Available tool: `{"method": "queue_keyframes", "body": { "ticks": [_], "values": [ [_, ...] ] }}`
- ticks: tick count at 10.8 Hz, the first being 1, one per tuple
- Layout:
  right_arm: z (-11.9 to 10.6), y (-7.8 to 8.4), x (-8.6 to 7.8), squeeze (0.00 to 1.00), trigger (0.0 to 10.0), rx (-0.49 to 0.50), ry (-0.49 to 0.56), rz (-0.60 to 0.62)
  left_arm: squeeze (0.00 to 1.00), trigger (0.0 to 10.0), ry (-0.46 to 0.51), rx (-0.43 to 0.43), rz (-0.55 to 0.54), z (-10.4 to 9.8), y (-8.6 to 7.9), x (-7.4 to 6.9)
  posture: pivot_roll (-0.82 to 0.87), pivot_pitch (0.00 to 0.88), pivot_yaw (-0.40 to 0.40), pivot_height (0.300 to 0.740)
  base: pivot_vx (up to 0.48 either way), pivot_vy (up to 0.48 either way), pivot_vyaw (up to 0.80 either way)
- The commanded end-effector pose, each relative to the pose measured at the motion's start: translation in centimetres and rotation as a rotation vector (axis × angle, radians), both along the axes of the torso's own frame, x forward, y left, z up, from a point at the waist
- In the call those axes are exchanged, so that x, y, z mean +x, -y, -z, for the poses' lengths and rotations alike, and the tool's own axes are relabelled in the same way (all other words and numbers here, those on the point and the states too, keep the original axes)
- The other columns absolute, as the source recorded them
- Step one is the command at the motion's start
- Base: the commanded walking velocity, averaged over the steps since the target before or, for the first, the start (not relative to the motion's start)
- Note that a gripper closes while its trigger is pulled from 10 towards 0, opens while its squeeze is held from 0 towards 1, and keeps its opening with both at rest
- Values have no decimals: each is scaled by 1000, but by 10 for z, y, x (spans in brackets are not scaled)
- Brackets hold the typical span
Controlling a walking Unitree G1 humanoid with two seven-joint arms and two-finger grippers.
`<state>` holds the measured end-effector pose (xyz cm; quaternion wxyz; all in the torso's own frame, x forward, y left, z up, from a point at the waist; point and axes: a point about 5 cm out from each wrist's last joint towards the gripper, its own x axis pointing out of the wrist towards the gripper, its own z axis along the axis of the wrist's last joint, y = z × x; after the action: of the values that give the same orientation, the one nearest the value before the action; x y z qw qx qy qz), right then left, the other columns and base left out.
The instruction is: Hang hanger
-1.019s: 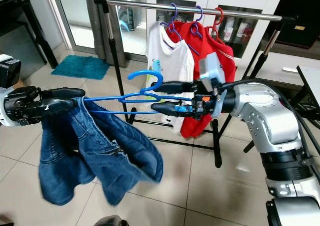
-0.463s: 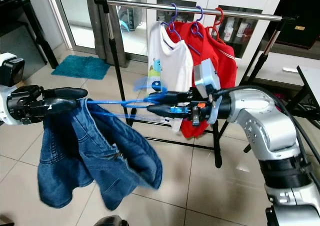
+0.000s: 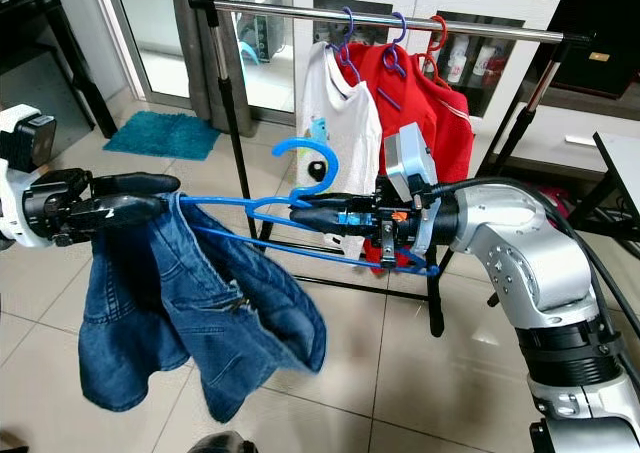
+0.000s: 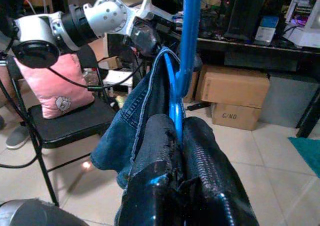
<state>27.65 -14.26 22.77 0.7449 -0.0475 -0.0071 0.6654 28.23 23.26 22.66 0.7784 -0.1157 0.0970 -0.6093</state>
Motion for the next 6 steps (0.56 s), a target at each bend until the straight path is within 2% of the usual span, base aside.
{"method": "queue_keyframes", "body": {
  "ticks": [1, 2, 3, 4, 5, 6],
  "values": [
    [-5, 1, -2, 0, 0, 23, 11, 2, 0, 0, 55, 22, 3, -9, 3, 2, 3, 0, 38, 740, 0, 0, 0],
    [-4, 2, -2, 0, 0, 27, 6, 5, 0, 0, 72, 45, 10, -8, 5, 2, 4, 0, 36, 740, 0, 0, 0],
    [-5, 4, -3, 0, 0, 31, 1, 7, 0, 10000, 124, 87, 36, -7, 8, 0, 8, 0, 32, 740, 0, 0, 0],
    [-4, 5, -3, 0, 0, 32, -1, 10, 651, 10000, 153, 110, 78, -6, 11, -4, 9, 0, 30, 740, 0, 0, 0],
    [-4, 6, -3, 0, 0, 32, -3, 10, 1000, 10000, 146, 136, 133, -4, 13, -8, 11, 0, 29, 740, 0, 0, 0],
    [-4, 6, -4, 0, 0, 30, -5, 7, 1000, 10000, 149, 172, 164, -3, 14, -10, 13, 0, 27, 740, 0, 0, 0]
  ]
}}
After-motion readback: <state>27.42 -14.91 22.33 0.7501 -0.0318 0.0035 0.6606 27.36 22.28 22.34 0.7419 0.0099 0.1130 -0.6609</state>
